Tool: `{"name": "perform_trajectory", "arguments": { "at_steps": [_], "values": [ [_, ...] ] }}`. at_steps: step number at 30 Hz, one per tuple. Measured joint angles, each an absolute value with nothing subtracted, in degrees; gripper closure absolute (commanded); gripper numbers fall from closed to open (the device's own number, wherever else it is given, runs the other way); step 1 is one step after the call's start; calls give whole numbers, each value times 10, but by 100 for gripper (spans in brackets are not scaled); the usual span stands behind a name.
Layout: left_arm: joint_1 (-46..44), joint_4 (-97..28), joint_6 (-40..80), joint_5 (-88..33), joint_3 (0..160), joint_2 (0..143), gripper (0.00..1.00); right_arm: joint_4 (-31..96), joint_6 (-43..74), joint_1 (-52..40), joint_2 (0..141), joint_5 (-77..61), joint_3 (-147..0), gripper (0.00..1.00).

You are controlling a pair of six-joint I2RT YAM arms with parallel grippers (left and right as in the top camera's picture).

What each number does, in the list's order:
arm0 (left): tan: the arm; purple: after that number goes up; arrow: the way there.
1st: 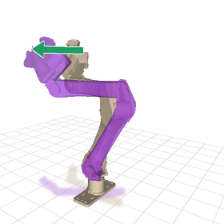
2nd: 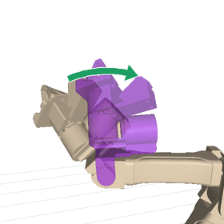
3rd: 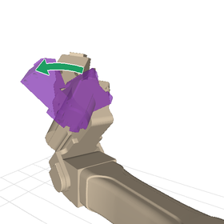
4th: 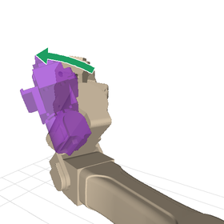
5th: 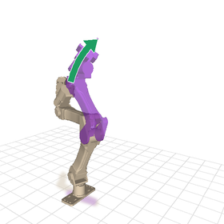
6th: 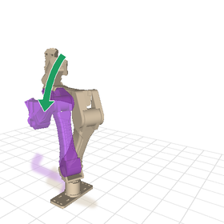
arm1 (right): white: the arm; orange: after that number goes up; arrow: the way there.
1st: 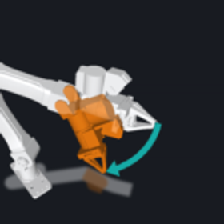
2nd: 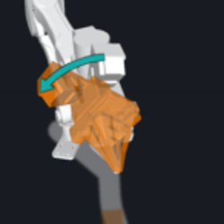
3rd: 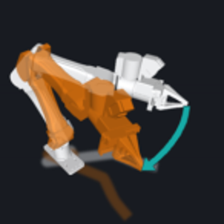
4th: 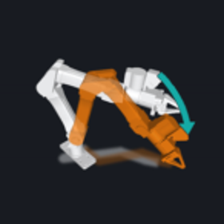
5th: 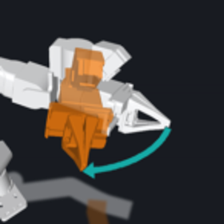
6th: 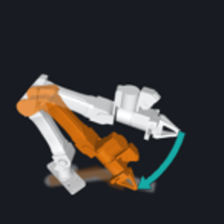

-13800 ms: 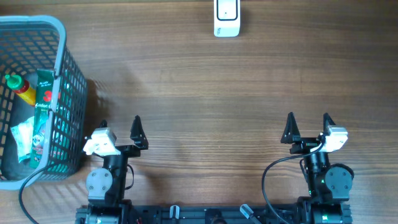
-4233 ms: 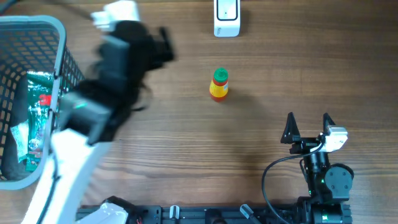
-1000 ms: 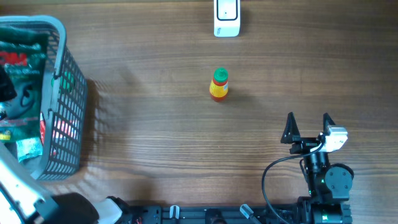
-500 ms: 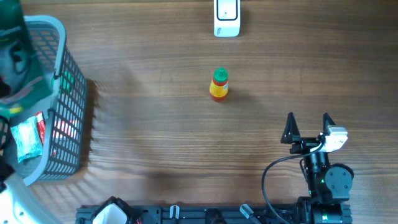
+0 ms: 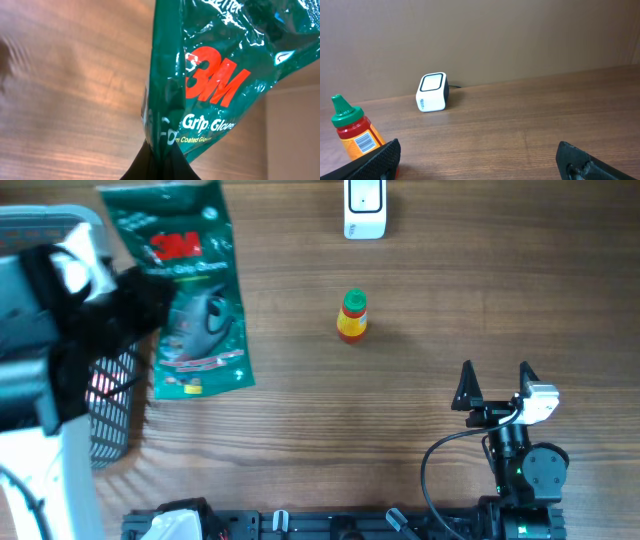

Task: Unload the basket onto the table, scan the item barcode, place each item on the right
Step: 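Lift the glove pack out and lay it beside the bottle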

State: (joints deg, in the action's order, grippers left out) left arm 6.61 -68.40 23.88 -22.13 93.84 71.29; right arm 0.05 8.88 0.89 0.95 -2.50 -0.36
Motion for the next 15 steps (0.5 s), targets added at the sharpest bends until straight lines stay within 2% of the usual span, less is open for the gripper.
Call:
{"name": "perform_trajectory", "arguments": {
  "at_steps": [7, 15],
  "values": [
    [-82, -617, 374, -94, 867, 816, 96, 0, 89, 9, 10, -25, -4, 0],
    [-188, -503, 511, -53, 787, 952, 96, 0, 89, 9, 10, -25, -4, 0]
  ]
}}
